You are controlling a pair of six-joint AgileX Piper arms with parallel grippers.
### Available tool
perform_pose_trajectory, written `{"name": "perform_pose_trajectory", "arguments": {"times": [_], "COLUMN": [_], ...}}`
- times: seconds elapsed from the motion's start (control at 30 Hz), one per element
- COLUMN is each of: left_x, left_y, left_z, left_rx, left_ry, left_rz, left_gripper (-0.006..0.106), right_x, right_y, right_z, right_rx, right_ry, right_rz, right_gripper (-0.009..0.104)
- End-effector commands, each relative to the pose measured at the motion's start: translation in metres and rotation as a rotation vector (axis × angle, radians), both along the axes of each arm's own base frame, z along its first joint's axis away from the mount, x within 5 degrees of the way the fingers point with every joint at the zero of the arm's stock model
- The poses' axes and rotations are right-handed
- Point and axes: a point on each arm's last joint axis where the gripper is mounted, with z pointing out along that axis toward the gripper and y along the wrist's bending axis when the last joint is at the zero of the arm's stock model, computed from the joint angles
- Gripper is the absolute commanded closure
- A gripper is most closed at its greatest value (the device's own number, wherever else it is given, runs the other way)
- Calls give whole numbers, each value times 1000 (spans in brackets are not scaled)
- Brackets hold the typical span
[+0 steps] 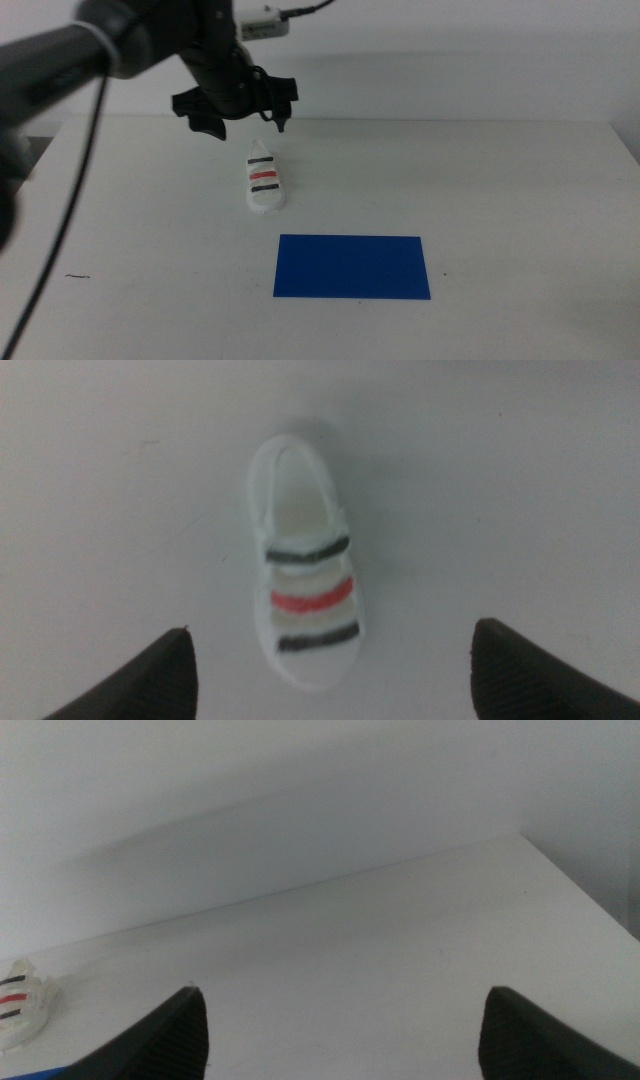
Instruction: Use one arm to grab the shoe from the table and place it on the mat.
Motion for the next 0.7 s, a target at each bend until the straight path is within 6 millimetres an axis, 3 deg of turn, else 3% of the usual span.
{"name": "perform_pose_trajectory", "arguments": {"times": [0.0, 0.17, 0.33, 0.43, 0.53, 0.67], "left_x": [13, 36, 45, 48, 49, 45], "left_y": [-5, -13, -16, -17, -17, -15], "left_z": [-10, -45, -81, -93, -96, -87], "left_rx": [15, 25, 19, 14, 11, -18], "left_ry": [28, 29, 64, 70, 76, 100], "left_rz": [16, 16, 60, 74, 83, 75], "left_gripper": [7, 7, 7, 9, 23, 64], "right_x": [0, 0, 0, 0, 0, 0], "right_y": [0, 0, 0, 0, 0, 0], "right_z": [0, 0, 0, 0, 0, 0], "right_rx": [-10, -10, -10, -10, -10, -10], "right_ry": [-11, -11, -11, -11, -11, -11], "right_rz": [2, 2, 2, 2, 2, 2], "right_gripper": [16, 16, 16, 16, 16, 16]}}
